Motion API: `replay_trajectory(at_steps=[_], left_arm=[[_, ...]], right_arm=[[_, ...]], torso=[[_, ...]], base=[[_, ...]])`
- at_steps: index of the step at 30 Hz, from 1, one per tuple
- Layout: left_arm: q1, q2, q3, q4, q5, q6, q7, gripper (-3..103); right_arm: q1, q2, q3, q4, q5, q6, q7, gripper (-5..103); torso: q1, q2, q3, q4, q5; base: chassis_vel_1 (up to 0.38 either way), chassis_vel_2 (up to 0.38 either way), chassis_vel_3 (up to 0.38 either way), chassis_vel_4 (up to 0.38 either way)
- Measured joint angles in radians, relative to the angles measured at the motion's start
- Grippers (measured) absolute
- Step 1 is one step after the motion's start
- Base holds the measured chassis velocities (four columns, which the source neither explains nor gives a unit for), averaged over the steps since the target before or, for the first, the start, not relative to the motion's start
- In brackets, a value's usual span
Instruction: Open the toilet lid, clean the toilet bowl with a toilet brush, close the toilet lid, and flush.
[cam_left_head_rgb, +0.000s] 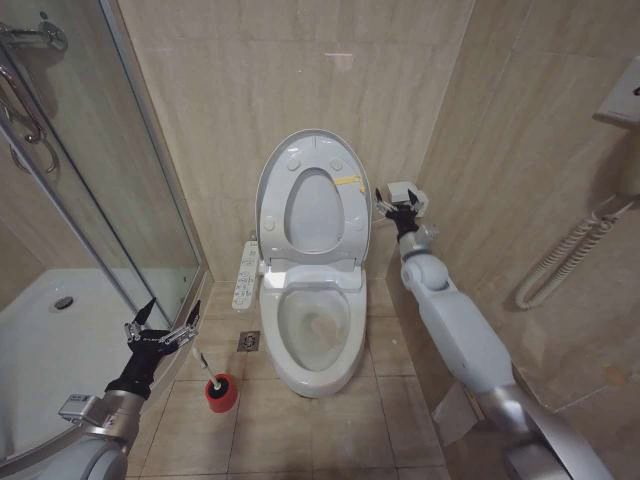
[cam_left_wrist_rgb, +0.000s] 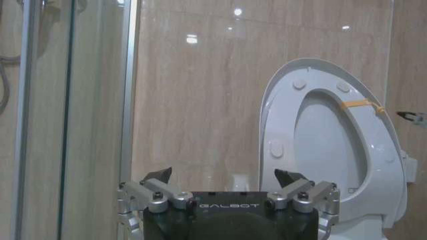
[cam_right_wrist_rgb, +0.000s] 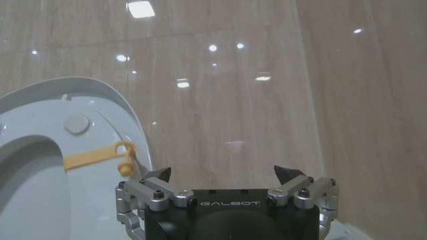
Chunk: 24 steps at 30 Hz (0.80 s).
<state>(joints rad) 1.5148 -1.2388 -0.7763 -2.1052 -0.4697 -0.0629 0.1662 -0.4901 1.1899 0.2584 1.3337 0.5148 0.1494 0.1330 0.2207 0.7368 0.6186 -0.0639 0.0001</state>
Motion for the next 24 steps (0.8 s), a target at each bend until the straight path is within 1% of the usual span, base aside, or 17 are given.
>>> replay_trajectory(at_steps=[1, 4, 5, 8, 11, 13, 15, 16, 18, 19, 21, 24], left_arm=[[0.0, 0.0, 0.0, 0.0, 0.0, 0.0, 0.0, 100], [0.0, 0.0, 0.0, 0.0, 0.0, 0.0, 0.0, 100], [0.0, 0.0, 0.0, 0.0, 0.0, 0.0, 0.0, 100], [0.0, 0.0, 0.0, 0.0, 0.0, 0.0, 0.0, 100], [0.0, 0.0, 0.0, 0.0, 0.0, 0.0, 0.0, 100], [0.0, 0.0, 0.0, 0.0, 0.0, 0.0, 0.0, 100], [0.0, 0.0, 0.0, 0.0, 0.0, 0.0, 0.0, 100], [0.0, 0.0, 0.0, 0.0, 0.0, 0.0, 0.0, 100], [0.0, 0.0, 0.0, 0.0, 0.0, 0.0, 0.0, 100], [0.0, 0.0, 0.0, 0.0, 0.0, 0.0, 0.0, 100], [0.0, 0.0, 0.0, 0.0, 0.0, 0.0, 0.0, 100], [0.0, 0.0, 0.0, 0.0, 0.0, 0.0, 0.0, 100]], right_arm=[[-0.023, -0.004, 0.008, 0.021, 0.001, -0.003, 0.005, 100], [-0.077, -0.014, 0.025, 0.077, 0.01, -0.015, 0.02, 100], [-0.105, -0.017, 0.034, 0.113, 0.013, -0.019, 0.027, 100], [-0.143, -0.02, 0.044, 0.154, 0.013, -0.025, 0.035, 100], [-0.228, -0.021, 0.067, 0.235, 0.013, -0.036, 0.057, 100], [-0.243, -0.021, 0.071, 0.246, 0.012, -0.036, 0.059, 100], [-0.31, -0.023, 0.09, 0.294, 0.005, -0.037, 0.063, 100], [-0.31, -0.023, 0.09, 0.294, 0.005, -0.037, 0.063, 100], [-0.38, -0.018, 0.115, 0.333, -0.005, -0.035, 0.064, 100], [-0.425, -0.012, 0.132, 0.355, -0.012, -0.032, 0.064, 100], [-0.456, -0.006, 0.143, 0.369, -0.018, -0.028, 0.063, 100], [-0.498, 0.008, 0.159, 0.394, -0.024, -0.025, 0.06, 100]], torso=[[0.0, 0.0, 0.0, -0.0001, -0.0001], [0.0, 0.0, 0.0, -0.0004, 0.0002], [0.0, 0.0, 0.0, 0.0, 0.0], [0.0, 0.0, 0.0, 0.0, -0.0001], [0.0, 0.0, 0.0, 0.0001, -0.0002], [0.0, 0.0, 0.0, 0.0002, -0.0002], [0.0, 0.0, 0.0, 0.0, 0.0], [0.0, 0.0, 0.0, 0.0, 0.0], [0.0, 0.0, 0.0, -0.0003, -0.0002], [0.0, 0.0, 0.0, 0.0, 0.0001], [0.0, 0.0, 0.0, -0.0004, -0.0001], [0.0, 0.0, 0.0, 0.0001, 0.0001]], base=[[0.0, 0.0, 0.0, 0.0], [0.0, 0.0, 0.0, 0.0], [0.0, 0.0, 0.0, 0.0], [0.0, 0.0, 0.0, 0.0], [0.0, 0.0, 0.0, 0.0], [0.0, 0.0, 0.0, 0.0], [0.0, 0.0, 0.0, 0.0], [0.0, 0.0, 0.0, 0.0], [0.0, 0.0, 0.0, 0.0], [0.0, 0.0, 0.0, 0.0], [0.0, 0.0, 0.0, 0.0], [0.0, 0.0, 0.0, 0.0]])
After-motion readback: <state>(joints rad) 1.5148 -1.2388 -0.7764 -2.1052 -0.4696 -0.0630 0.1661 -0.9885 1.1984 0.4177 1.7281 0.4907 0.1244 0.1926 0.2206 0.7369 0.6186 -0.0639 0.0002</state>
